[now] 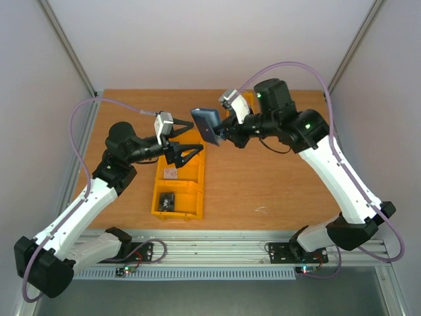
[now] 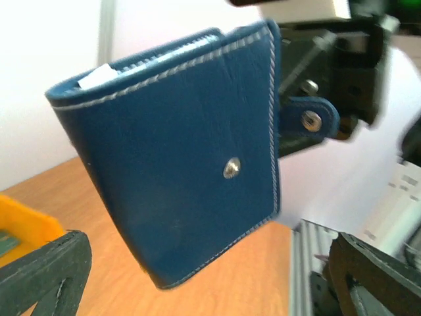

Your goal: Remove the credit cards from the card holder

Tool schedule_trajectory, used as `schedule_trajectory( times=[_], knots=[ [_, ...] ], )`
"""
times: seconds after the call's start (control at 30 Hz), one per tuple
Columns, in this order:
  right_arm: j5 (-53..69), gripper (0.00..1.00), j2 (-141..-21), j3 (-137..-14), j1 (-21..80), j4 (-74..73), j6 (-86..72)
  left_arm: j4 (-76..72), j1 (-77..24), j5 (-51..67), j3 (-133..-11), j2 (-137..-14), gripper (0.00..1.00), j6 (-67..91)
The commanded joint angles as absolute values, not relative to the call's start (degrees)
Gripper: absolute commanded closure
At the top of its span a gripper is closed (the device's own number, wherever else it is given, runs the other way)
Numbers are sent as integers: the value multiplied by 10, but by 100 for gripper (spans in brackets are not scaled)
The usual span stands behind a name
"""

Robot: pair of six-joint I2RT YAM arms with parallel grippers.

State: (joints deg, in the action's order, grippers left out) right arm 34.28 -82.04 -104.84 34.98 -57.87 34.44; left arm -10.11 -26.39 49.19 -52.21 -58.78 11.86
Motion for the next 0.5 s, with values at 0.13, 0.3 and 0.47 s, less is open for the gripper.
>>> schedule_trajectory(
  times=[0.13,0.3,0.47],
  knots=[
    [-224,99,-840,-1061,505,-519,298,-127,-265,331,-509,-572,1,142],
    [-248,99,-870,-1079,545,-519,327,-124,-265,314,-514,-576,0,166],
    [-174,99,-860,-1064,548,-507,348,-82,-265,187,-523,-580,1,181]
  ],
)
